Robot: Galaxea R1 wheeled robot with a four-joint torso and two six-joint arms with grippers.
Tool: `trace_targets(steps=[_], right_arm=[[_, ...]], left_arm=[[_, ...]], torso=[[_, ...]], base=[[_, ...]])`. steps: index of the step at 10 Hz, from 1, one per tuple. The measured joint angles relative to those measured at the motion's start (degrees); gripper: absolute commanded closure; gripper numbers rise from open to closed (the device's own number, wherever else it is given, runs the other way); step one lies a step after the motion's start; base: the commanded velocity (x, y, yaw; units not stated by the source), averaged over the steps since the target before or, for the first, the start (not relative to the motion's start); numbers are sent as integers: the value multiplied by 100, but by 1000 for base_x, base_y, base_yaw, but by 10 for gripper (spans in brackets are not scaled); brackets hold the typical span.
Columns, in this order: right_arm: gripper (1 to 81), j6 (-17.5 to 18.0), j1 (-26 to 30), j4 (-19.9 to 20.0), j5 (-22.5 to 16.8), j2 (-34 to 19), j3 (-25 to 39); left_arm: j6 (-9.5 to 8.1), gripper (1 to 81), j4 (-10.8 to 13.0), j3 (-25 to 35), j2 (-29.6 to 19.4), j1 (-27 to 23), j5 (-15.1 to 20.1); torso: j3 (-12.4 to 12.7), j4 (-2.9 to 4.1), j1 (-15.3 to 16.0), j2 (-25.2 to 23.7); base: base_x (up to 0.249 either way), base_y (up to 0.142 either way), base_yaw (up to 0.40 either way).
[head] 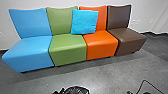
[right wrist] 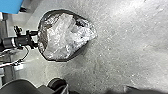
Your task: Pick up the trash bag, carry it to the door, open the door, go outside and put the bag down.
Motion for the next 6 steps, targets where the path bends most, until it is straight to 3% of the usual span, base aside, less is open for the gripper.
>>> trace_targets(steps=[2,6], right_arm=[[10,49,72,-44,-52,145,-105],[10,104,68,-140,-217,592,-675]], left_arm=[[-254,10,-55,-67,46,13,-148],[-421,10,-72,-339,265,121,-399]], torso=[[4,0,2,0],[2,0,2,0]], base=[[0,0,0],[0,0,0]])
